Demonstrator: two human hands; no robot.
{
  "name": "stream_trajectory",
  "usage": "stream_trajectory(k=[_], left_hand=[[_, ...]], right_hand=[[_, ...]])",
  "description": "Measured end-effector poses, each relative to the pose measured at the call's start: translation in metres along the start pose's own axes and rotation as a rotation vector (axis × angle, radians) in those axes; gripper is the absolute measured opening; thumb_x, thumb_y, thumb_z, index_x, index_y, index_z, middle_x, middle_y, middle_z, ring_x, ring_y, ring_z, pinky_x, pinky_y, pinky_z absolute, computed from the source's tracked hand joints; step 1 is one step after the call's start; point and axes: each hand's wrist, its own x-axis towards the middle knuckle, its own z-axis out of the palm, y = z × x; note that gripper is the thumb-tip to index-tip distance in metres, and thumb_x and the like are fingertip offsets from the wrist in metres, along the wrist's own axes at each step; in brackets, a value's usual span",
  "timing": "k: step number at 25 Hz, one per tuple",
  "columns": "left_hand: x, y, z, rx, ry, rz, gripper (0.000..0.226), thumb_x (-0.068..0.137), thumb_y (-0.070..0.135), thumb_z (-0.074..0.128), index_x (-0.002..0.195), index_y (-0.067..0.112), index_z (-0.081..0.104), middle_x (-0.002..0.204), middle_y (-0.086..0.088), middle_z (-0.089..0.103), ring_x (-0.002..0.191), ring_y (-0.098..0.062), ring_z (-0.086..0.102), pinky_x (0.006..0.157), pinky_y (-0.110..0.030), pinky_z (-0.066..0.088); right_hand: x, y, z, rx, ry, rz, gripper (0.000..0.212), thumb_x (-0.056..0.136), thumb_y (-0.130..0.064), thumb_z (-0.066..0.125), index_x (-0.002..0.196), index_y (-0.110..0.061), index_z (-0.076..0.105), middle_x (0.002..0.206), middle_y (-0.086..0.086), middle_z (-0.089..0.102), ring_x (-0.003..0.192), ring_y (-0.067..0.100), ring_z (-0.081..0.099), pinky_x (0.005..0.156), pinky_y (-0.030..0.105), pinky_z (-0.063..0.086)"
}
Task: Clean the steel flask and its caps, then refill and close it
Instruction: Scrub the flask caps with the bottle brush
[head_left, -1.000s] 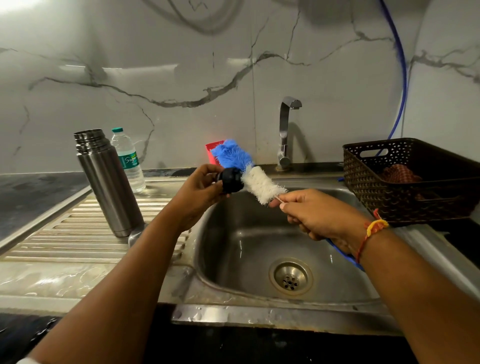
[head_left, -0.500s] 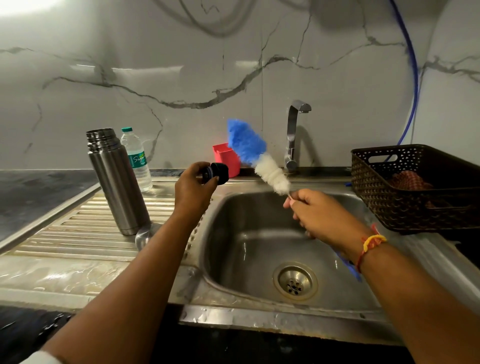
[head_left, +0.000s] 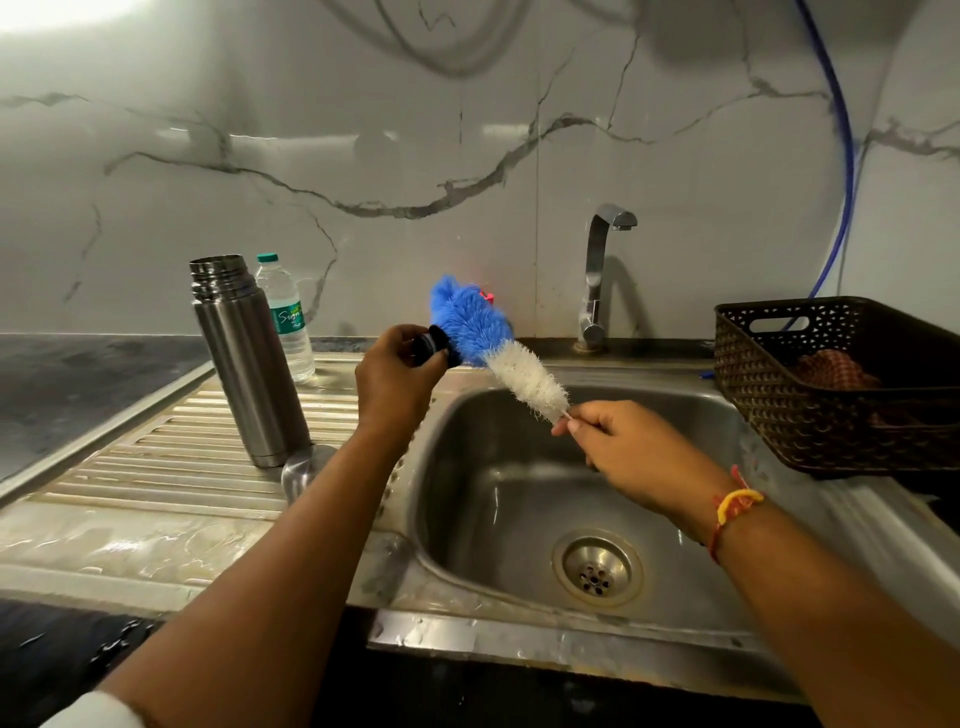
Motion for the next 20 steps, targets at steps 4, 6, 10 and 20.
stream_trajectory(k=[4, 6, 10, 20], left_hand=[[-0.004, 0.005, 0.002, 0.029, -0.011, 0.047, 0.042, 0.085, 0.021, 0.083, 0.124, 0.015, 0.067, 0.115, -0.002, 0.072, 0.104, -0.015, 0.067, 0.096, -0.031, 0.056], [0.002, 0.005, -0.005, -0.005, 0.040, -0.001, 0.044, 0.084, 0.022, 0.083, 0.124, 0.017, 0.067, 0.114, -0.001, 0.071, 0.104, -0.015, 0.066, 0.095, -0.030, 0.055], [-0.007, 0.009, 0.001, 0.016, -0.026, 0.053, 0.041, 0.084, 0.022, 0.083, 0.121, 0.016, 0.068, 0.107, 0.004, 0.069, 0.101, -0.013, 0.066, 0.094, -0.028, 0.055], [-0.011, 0.016, 0.000, -0.309, -0.130, -0.072, 0.028, 0.094, 0.010, 0.070, 0.121, 0.015, 0.066, 0.104, 0.003, 0.072, 0.097, -0.009, 0.070, 0.089, -0.027, 0.058]], right_hand=[[0.004, 0.003, 0.008, 0.005, 0.012, 0.004, 0.023, 0.104, -0.027, 0.043, 0.113, -0.027, 0.065, 0.069, -0.002, 0.056, 0.061, 0.011, 0.049, 0.057, 0.027, 0.042], [0.003, 0.005, 0.008, -0.020, -0.025, -0.002, 0.024, 0.103, -0.029, 0.044, 0.113, -0.029, 0.066, 0.067, -0.002, 0.054, 0.059, 0.011, 0.047, 0.055, 0.027, 0.039], [0.005, 0.002, 0.012, -0.042, 0.009, -0.006, 0.025, 0.103, -0.029, 0.044, 0.116, -0.028, 0.065, 0.068, -0.005, 0.056, 0.059, 0.009, 0.049, 0.052, 0.022, 0.037], [0.006, -0.002, 0.011, 0.001, 0.109, -0.008, 0.024, 0.104, -0.027, 0.042, 0.112, -0.028, 0.064, 0.079, -0.002, 0.061, 0.070, 0.010, 0.055, 0.057, 0.025, 0.041]])
